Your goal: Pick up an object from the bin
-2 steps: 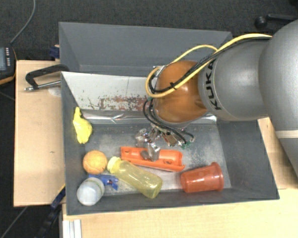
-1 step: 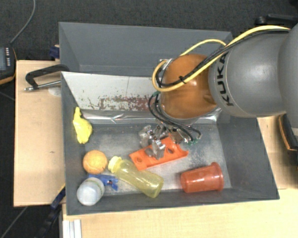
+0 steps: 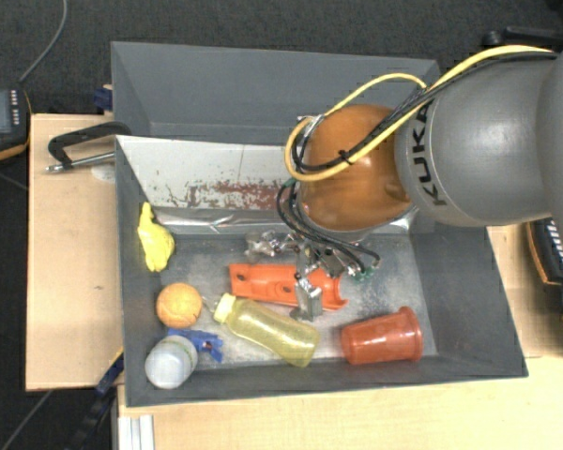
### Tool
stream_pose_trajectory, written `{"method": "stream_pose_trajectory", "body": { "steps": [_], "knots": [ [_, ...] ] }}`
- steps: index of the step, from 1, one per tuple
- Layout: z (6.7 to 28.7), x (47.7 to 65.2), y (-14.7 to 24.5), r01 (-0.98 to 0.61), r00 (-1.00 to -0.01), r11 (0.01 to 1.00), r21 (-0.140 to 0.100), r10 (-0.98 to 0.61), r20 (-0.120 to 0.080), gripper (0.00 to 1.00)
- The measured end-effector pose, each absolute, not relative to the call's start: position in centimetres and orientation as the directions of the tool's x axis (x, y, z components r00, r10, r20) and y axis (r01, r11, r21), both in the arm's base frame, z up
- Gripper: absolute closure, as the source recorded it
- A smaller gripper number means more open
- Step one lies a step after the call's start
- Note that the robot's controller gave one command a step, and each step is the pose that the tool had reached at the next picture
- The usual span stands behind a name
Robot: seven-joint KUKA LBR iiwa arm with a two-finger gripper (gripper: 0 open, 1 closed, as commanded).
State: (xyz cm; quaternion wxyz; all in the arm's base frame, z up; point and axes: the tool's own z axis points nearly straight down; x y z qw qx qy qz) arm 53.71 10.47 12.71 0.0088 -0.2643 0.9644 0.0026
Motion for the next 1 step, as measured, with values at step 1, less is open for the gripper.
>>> {"method": "stream_pose_trajectory", "body": {
  "steps": [1],
  "knots": [
    [12.70,53.71,10.46,-0.509,-0.860,0.861,0.001,-0.509,-0.018,0.00]
  ]
}}
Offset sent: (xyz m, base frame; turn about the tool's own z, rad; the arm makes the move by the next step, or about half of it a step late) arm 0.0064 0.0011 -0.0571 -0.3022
